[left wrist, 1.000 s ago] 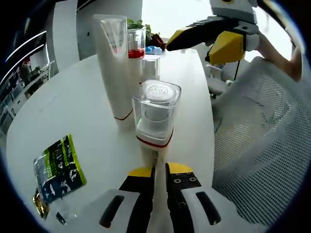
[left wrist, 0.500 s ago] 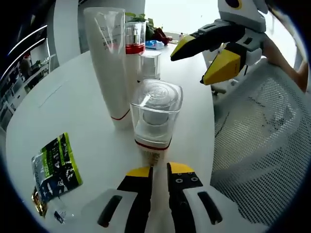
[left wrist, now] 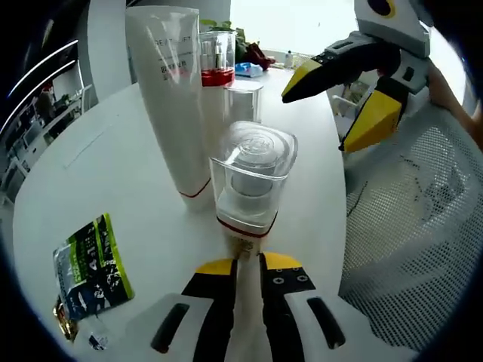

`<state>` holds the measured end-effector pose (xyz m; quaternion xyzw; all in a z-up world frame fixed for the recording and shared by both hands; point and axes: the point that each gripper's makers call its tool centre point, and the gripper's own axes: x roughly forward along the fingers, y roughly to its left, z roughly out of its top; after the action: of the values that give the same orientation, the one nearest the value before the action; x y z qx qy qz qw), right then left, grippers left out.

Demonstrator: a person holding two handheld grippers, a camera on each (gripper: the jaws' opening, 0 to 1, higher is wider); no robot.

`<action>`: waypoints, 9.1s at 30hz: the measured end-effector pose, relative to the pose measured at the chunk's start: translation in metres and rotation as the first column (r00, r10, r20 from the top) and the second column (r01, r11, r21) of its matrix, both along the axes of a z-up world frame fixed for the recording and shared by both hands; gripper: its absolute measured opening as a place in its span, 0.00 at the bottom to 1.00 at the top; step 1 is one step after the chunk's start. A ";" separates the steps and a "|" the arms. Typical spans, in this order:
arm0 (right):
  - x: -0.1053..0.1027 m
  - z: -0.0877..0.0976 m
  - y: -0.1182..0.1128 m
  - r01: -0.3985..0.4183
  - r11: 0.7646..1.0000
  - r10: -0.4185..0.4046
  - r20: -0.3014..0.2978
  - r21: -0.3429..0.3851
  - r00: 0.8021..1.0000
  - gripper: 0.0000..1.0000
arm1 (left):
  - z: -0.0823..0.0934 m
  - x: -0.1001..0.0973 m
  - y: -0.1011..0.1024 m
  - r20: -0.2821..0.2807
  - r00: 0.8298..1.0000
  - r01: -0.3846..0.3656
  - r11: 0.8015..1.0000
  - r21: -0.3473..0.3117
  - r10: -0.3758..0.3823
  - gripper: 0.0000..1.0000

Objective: Arrange the skincare products in the storage area until every visible bottle or jar stands upright without overlapping.

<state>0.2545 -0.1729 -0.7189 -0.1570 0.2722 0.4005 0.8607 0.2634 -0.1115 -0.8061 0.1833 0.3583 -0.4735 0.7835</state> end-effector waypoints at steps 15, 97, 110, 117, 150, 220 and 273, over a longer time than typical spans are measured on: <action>0.001 -0.001 -0.001 -0.001 1.000 0.001 0.004 -0.008 1.000 0.40 | -0.004 0.012 -0.014 -0.012 0.999 -0.033 0.999 -0.015 0.033 0.09; 0.001 -0.004 -0.002 -0.014 1.000 0.014 -0.002 -0.014 1.000 0.44 | 0.021 0.014 0.005 0.026 0.999 -0.033 0.999 -0.008 0.034 0.20; 0.004 0.002 -0.002 -0.005 1.000 0.005 0.028 -0.003 1.000 0.50 | 0.057 0.015 0.032 0.118 0.985 -0.119 0.990 -0.081 0.128 0.44; 0.007 0.005 -0.004 0.010 1.000 -0.010 0.047 0.002 0.999 0.56 | 0.075 0.015 0.041 0.130 0.976 -0.156 0.979 -0.132 0.173 0.58; 0.017 0.010 -0.005 0.055 0.998 -0.057 0.077 0.036 0.995 0.89 | 0.096 -0.013 0.093 0.071 0.926 -0.342 0.903 -0.262 0.372 0.99; 0.016 0.003 -0.001 0.039 0.999 -0.039 0.076 -0.001 0.996 0.99 | 0.101 -0.004 0.109 0.055 0.870 -0.453 0.840 -0.297 0.489 0.99; 0.033 0.079 0.091 -0.279 0.939 0.317 0.193 -0.202 0.929 0.99 | 0.105 -0.004 0.120 0.095 0.857 -0.463 0.839 -0.286 0.506 0.99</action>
<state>0.2876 -0.0815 -0.6398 -0.3136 0.1803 0.4818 0.7981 0.2593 0.0082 -0.7009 0.0239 0.2627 -0.2841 0.9218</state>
